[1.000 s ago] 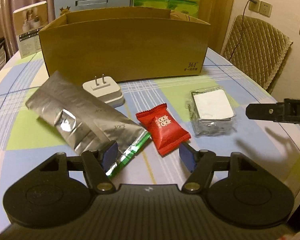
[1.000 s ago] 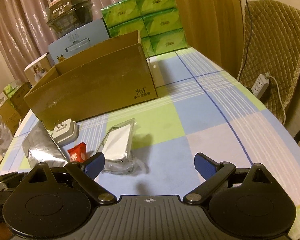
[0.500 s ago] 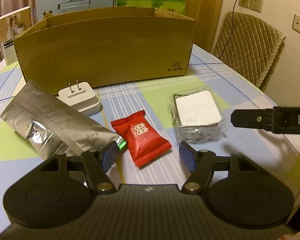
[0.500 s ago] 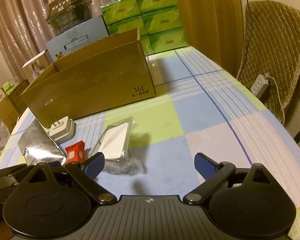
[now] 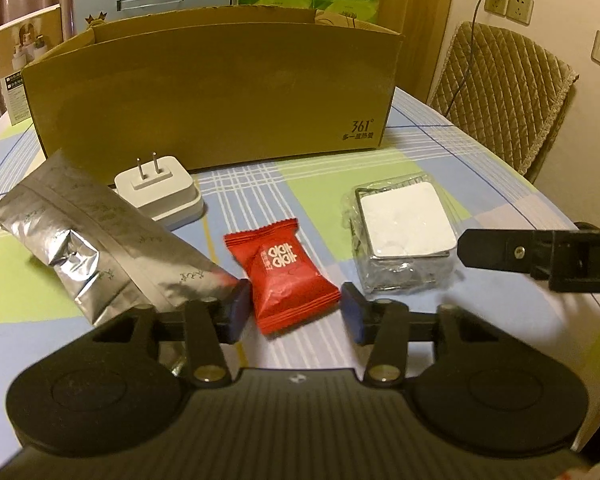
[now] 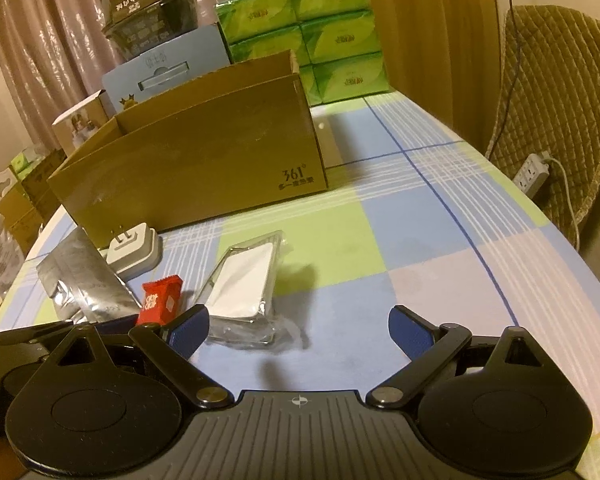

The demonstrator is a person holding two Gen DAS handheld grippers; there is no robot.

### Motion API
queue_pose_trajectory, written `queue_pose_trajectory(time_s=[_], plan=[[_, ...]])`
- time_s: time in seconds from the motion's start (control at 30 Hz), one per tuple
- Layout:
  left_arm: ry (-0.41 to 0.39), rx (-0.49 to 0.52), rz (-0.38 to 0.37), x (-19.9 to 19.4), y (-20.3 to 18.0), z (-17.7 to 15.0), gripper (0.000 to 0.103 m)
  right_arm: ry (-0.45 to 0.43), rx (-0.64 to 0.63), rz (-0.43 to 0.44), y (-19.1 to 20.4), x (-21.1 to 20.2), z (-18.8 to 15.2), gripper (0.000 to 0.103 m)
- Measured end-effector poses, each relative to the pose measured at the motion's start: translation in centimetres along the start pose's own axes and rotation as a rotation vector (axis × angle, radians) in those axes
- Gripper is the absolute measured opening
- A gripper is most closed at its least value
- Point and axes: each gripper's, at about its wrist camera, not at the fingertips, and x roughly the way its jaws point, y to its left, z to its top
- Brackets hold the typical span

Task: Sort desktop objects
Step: 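Bring the left tool to the red candy while the right approaches the clear tray, then grasp the red candy with the left tool while the right grasps the clear plastic tray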

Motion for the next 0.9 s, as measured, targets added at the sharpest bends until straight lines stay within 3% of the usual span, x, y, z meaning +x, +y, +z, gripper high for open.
queue_pose_trajectory(time_s=[0.5,0.77,0.87,0.9], plan=[[-0.005,0.019,0.011,-2.7,1.2,-1.4,0.037,0.024,-0.076,0.038,2.6,2.1,0.0,0.094],[-0.010,0.012,0.002,-2.7,1.6,-2.1,0.037,0.043,-0.091,0.012,4.4,4.7,0.1,0.093],[-0.011,0.011,0.001,-2.7,1.6,-2.2,0.037,0.047,-0.130,-0.021,5.1,5.7,-0.1,0.089],[-0.012,0.010,0.000,-2.7,1.6,-2.2,0.037,0.052,-0.144,-0.027,5.3,6.0,-0.3,0.083]])
